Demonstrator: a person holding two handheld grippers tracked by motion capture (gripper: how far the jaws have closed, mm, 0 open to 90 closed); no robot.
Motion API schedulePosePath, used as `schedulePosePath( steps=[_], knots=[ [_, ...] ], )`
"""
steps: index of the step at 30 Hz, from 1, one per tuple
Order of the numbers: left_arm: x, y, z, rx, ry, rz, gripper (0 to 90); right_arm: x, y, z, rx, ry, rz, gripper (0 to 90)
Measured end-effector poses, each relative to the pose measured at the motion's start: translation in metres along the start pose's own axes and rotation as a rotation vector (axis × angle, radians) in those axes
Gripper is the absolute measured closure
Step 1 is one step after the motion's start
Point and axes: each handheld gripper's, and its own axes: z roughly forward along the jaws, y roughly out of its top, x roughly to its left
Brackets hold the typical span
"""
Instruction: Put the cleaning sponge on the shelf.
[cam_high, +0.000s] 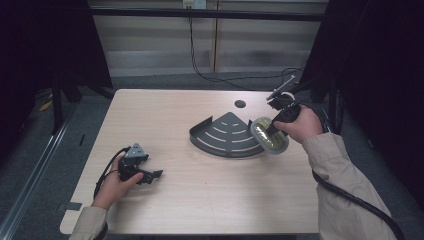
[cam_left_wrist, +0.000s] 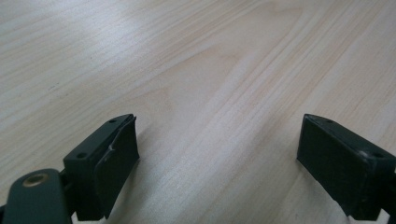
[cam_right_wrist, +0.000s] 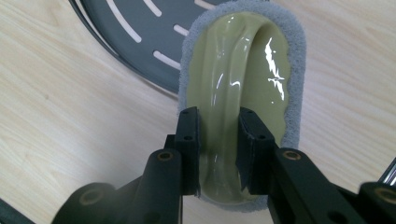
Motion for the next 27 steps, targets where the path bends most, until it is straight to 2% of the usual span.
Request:
schedulePosePath(
  steps=[7,27],
  knots=[
    [0.0,0.0,0.0,0.003,0.004,0.005,11.6,-0.001,0.015,0.004,-0.012,0.005,-0.019,72.3],
    [-0.001,0.0,0.001,0.004,-0.001,0.008,11.0,0.005,0.046,0.031,0.001,0.015,-0.066,72.3]
  ],
)
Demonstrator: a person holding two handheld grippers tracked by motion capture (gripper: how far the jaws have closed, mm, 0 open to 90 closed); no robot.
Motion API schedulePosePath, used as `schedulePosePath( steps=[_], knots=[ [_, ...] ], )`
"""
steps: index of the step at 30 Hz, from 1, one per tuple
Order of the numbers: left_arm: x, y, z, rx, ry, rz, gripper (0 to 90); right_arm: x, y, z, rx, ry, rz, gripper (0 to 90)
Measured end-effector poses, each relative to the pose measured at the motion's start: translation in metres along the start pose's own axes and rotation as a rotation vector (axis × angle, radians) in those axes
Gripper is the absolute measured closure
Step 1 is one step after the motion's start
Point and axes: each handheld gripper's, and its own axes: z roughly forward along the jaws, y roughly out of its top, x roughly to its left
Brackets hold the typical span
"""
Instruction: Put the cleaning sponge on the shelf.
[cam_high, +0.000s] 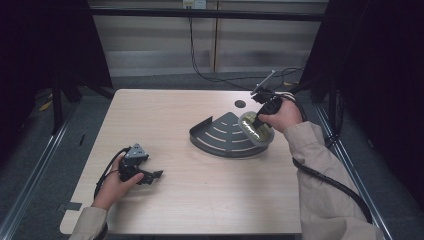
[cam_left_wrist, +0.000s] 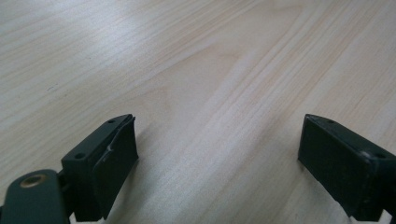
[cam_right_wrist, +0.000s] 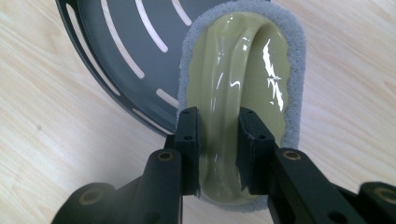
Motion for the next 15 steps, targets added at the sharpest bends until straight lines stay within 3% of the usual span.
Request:
schedulePosePath(
  steps=[15],
  knots=[
    [-0.001,0.0,0.0,0.006,0.013,0.012,11.0,-0.005,0.016,0.018,-0.012,0.012,-0.004,72.3]
  ],
)
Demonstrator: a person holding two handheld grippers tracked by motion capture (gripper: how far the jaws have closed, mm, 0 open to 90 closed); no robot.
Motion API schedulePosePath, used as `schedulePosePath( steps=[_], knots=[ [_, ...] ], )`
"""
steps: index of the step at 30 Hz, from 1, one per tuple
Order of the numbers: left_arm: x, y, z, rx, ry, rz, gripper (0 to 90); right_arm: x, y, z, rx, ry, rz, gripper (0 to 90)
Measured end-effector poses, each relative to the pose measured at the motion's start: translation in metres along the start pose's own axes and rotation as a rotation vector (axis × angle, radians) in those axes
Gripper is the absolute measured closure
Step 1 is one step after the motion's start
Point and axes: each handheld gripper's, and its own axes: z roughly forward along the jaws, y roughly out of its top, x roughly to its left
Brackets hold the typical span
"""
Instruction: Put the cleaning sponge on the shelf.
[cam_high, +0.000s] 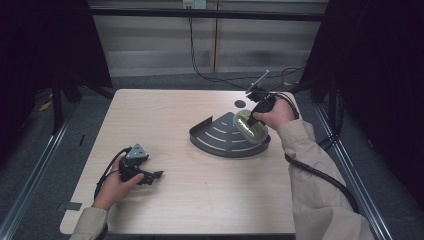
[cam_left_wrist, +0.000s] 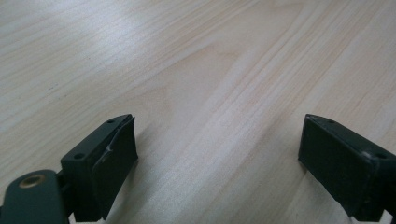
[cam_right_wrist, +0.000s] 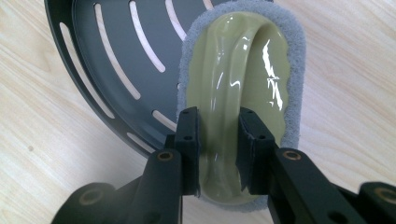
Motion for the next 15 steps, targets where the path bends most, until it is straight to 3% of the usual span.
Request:
schedulePosePath(
  steps=[8,15],
  knots=[
    [0.0,0.0,0.0,-0.005,-0.001,-0.005,10.9,-0.002,0.001,0.009,0.001,-0.01,-0.007,72.2],
    [0.0,0.0,0.0,0.0,-0.001,-0.001,10.9,-0.002,0.002,0.02,0.009,0.009,-0.009,72.3]
  ],
)
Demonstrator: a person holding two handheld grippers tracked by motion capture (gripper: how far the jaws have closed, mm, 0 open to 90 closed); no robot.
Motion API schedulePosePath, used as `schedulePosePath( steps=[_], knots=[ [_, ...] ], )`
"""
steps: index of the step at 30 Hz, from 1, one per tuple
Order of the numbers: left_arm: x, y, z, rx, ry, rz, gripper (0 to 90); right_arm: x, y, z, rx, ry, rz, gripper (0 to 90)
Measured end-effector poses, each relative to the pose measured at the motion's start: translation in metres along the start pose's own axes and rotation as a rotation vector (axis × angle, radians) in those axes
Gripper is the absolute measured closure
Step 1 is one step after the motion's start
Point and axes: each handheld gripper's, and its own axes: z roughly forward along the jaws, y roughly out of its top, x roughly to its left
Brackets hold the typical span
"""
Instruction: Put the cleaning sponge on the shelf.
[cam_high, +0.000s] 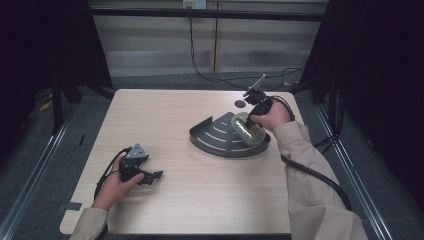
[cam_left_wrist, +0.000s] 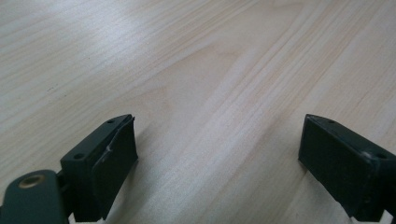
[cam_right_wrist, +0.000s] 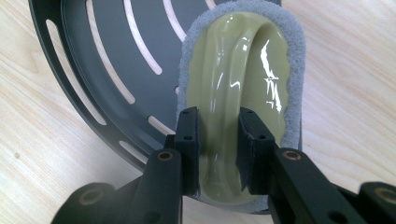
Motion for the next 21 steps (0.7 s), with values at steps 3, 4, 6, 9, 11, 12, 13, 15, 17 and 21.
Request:
schedulePosePath(
  steps=[3,4,6,9,11,12,13,15,17,21],
  knots=[
    [0.0,0.0,0.0,0.0,-0.002,-0.001,10.9,0.001,0.001,0.004,0.005,0.007,-0.002,72.2],
    [0.0,0.0,0.0,0.0,0.0,0.0,10.9,0.001,0.001,0.007,0.005,0.012,-0.004,72.2],
    [0.0,0.0,0.0,0.001,0.0,0.0,10.9,0.001,0.001,0.008,0.011,0.012,-0.007,72.2],
    [0.0,0.0,0.0,-0.003,0.001,0.0,10.9,0.0,-0.001,0.012,0.017,0.013,-0.002,72.2],
    [0.0,0.0,0.0,-0.002,0.001,0.0,10.8,-0.001,-0.002,0.014,0.019,0.018,-0.001,72.2],
    [0.0,0.0,0.0,-0.003,0.0,0.0,10.8,-0.003,-0.003,0.016,0.016,0.015,-0.004,72.2],
    [0.0,0.0,0.0,-0.003,0.0,0.0,10.8,-0.003,-0.003,0.016,0.016,0.015,-0.004,72.2],
    [-0.001,0.0,0.001,-0.007,0.002,-0.004,10.8,-0.005,-0.005,0.018,0.02,0.016,-0.004,72.1],
    [0.0,0.0,0.0,-0.006,0.002,-0.004,10.8,-0.007,-0.007,0.019,0.019,0.016,-0.001,72.1],
    [0.0,0.0,0.0,-0.003,0.001,-0.001,10.8,-0.009,-0.009,0.021,0.018,0.021,0.003,72.1]
  ],
)
